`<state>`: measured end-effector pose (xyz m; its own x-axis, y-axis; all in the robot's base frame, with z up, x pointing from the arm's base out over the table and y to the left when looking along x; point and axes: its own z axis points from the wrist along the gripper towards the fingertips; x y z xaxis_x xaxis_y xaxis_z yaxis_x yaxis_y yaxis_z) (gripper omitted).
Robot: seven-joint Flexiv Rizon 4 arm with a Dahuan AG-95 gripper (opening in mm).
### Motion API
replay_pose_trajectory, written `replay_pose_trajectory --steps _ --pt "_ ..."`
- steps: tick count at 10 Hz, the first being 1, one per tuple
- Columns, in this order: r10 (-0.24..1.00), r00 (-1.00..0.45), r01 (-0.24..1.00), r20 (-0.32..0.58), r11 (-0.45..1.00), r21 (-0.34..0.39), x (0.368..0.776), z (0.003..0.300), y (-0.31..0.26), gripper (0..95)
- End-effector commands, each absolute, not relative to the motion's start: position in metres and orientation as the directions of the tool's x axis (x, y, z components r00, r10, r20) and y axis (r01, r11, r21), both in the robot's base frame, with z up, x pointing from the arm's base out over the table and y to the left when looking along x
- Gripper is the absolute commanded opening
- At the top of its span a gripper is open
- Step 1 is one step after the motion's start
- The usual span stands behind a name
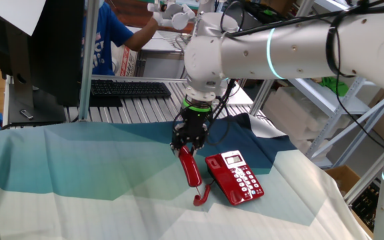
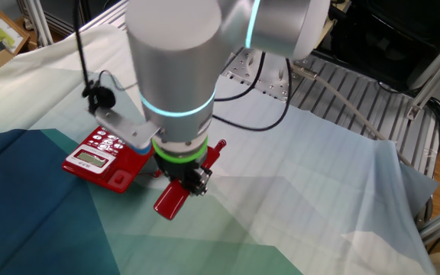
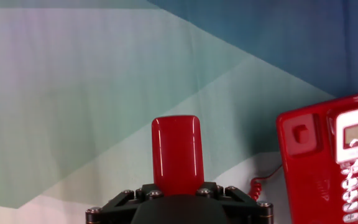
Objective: Place the handset of the telephone on the corresponding phone cradle
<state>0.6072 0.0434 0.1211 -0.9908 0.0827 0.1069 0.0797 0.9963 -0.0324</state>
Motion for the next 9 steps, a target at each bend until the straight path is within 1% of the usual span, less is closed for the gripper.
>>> replay_pose_trajectory --steps 1,3,4,5,6,7,9 --pt "0.106 -0.989 0.103 0.106 0.994 -0.031 0.6062 0.1217 0.0423 0.0" --pt "0.134 -0.985 0.131 0.105 0.991 -0.032 0.6062 0.1217 0.0423 0.0" --pt "0.171 -0.981 0.170 0.096 0.985 -0.020 0.6062 0.1217 0.0423 0.0" --pt "0.195 -0.976 0.194 0.097 0.981 -0.022 0.6062 0.1217 0.0423 0.0" --pt "0.226 -0.967 0.225 0.119 0.974 -0.021 0.6062 0.1217 0.0423 0.0" --pt "0.206 -0.973 0.210 0.108 0.977 0.031 0.6062 0.1217 0.0423 0.0" --pt "0.216 -0.974 0.219 0.071 0.975 0.048 0.6062 0.1217 0.0423 0.0"
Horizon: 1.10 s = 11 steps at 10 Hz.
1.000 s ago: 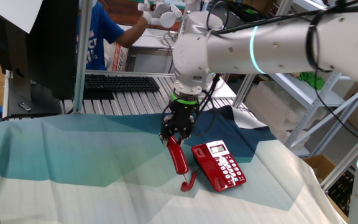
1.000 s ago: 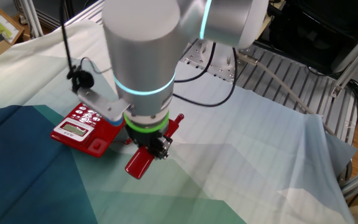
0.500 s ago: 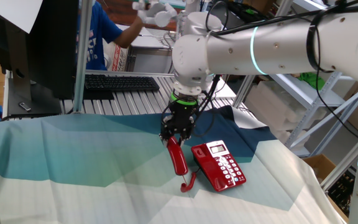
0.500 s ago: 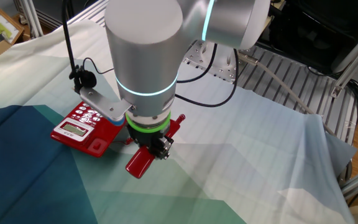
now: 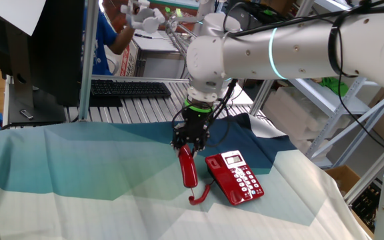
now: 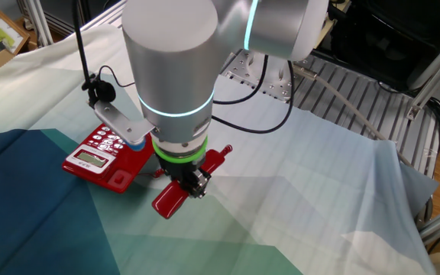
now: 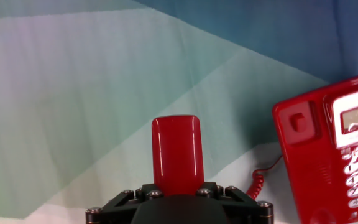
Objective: Place the handset of the telephone on the corresponding phone cradle
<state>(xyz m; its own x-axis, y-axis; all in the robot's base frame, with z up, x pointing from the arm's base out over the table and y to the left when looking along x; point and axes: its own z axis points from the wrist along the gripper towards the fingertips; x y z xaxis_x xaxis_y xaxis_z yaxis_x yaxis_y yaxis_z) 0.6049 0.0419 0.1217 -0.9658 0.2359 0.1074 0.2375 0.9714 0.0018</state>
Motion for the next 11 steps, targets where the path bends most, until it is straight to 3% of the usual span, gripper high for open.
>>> replay_pose_trajectory --steps 1,5,11 --pt "0.240 -0.968 0.243 0.070 0.969 0.047 0.6062 0.1217 0.0423 0.0" --pt "0.275 -0.960 0.275 0.051 0.961 -0.007 0.6062 0.1217 0.0423 0.0" --pt "0.305 -0.950 0.307 0.063 0.951 0.025 0.6062 0.1217 0.0423 0.0"
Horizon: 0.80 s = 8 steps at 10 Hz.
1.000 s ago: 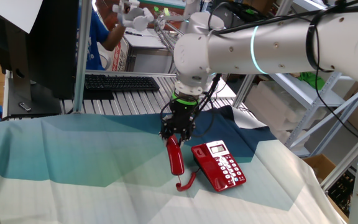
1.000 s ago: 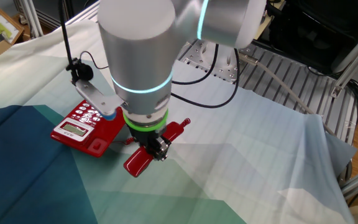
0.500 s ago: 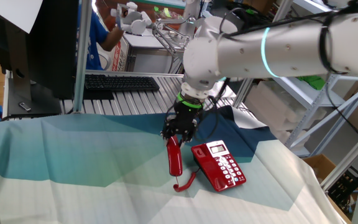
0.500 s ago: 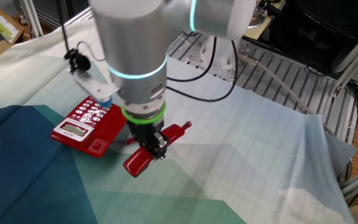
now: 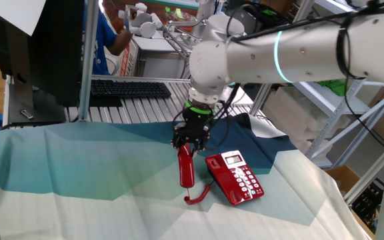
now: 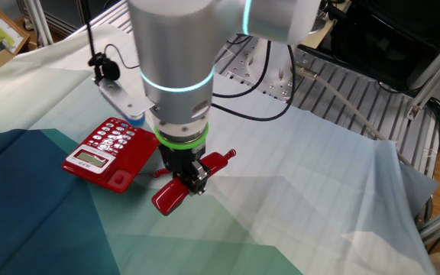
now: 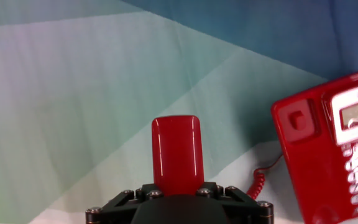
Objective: Place the handset of the telephone on the corresponding phone cradle
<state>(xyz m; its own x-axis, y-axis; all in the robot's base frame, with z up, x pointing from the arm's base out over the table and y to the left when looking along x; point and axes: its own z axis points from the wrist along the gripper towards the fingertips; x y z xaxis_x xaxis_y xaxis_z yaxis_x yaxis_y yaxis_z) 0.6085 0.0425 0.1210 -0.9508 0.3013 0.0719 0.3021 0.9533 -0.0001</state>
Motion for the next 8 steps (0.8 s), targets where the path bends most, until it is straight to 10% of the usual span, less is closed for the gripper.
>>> replay_pose_trajectory --steps 1,8 --pt "0.303 -0.951 0.305 0.063 0.952 0.035 0.606 0.122 0.042 0.0" --pt "0.113 -0.993 0.113 0.028 0.994 0.005 0.603 0.134 0.040 0.0"
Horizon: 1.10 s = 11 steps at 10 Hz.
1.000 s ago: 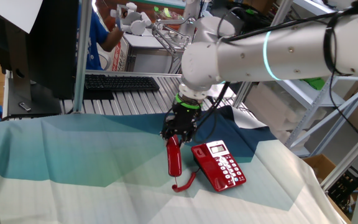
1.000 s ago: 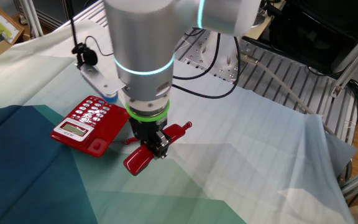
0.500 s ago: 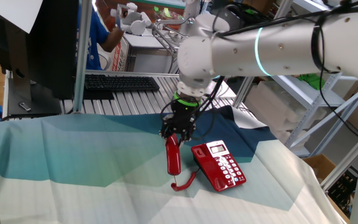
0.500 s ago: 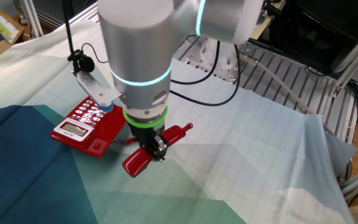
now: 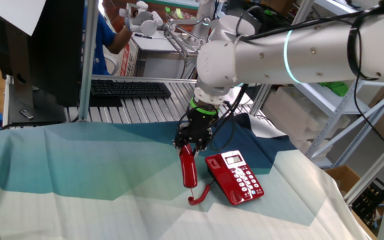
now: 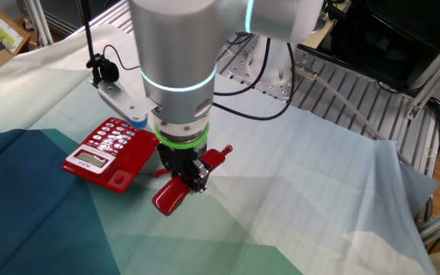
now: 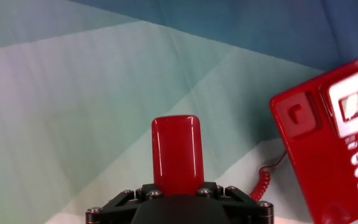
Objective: Place the handset of the telephone on the corresponding phone cradle
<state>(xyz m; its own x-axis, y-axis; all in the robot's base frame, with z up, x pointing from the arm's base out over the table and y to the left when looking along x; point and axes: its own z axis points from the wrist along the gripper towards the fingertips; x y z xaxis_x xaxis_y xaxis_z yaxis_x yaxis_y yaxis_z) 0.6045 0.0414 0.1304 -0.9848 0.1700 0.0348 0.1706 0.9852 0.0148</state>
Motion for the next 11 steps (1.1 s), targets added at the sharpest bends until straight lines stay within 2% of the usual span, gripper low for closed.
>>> replay_pose_trajectory --steps 1,6,11 --pt "0.086 -0.996 0.086 0.030 0.996 0.001 0.602 0.136 0.039 0.0" --pt "-0.016 -1.000 -0.016 0.020 1.000 0.021 0.586 0.140 0.018 0.0" --pt "-0.138 -0.990 -0.138 -0.025 0.990 0.005 0.575 0.132 -0.016 0.0"
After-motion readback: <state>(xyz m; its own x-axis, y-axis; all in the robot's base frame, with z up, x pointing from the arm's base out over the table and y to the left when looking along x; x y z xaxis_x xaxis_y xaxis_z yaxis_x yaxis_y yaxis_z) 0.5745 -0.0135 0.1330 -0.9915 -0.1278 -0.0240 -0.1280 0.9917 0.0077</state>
